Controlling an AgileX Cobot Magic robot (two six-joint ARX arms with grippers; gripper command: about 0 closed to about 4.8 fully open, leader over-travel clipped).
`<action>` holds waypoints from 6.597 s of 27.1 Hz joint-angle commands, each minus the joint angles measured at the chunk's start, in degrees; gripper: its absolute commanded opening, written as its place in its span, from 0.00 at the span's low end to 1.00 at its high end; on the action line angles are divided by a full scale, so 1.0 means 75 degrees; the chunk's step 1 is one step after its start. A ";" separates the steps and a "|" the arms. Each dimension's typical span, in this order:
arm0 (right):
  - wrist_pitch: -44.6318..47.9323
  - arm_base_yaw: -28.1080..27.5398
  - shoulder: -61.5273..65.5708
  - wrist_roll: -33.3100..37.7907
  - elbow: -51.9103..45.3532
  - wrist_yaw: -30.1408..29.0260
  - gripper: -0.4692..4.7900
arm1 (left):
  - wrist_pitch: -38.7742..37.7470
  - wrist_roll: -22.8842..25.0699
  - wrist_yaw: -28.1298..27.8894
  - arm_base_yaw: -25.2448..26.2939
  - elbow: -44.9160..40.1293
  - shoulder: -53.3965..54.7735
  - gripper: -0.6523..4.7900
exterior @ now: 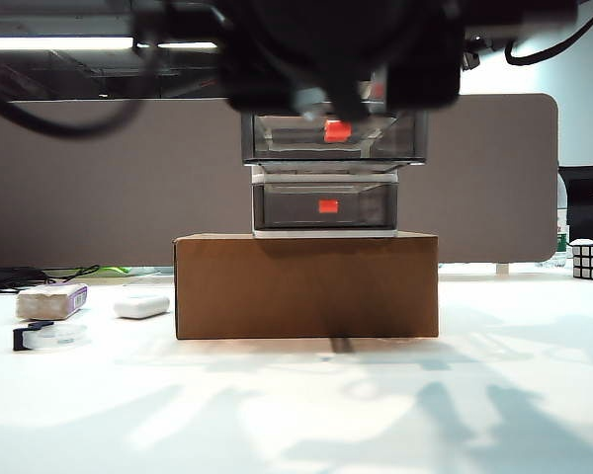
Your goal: Open the second layer of the drawer on the table, pick up the transparent tape on the table and put it in, and finally close the drawer.
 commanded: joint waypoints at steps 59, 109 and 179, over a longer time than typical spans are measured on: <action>-0.0836 0.0052 -0.0029 0.0309 0.0029 -0.1224 0.08 | -0.0417 0.3634 1.6387 1.2473 -0.2993 0.0093 1.00; -0.1008 0.0047 -0.0044 0.0163 0.0029 -0.1224 0.08 | -0.0067 0.2518 1.5854 0.9941 -0.2381 -0.3678 0.38; -0.0032 0.0364 0.0778 0.1970 0.1110 0.1851 0.08 | -0.6135 0.1947 1.1558 0.5077 0.0597 -0.2859 0.11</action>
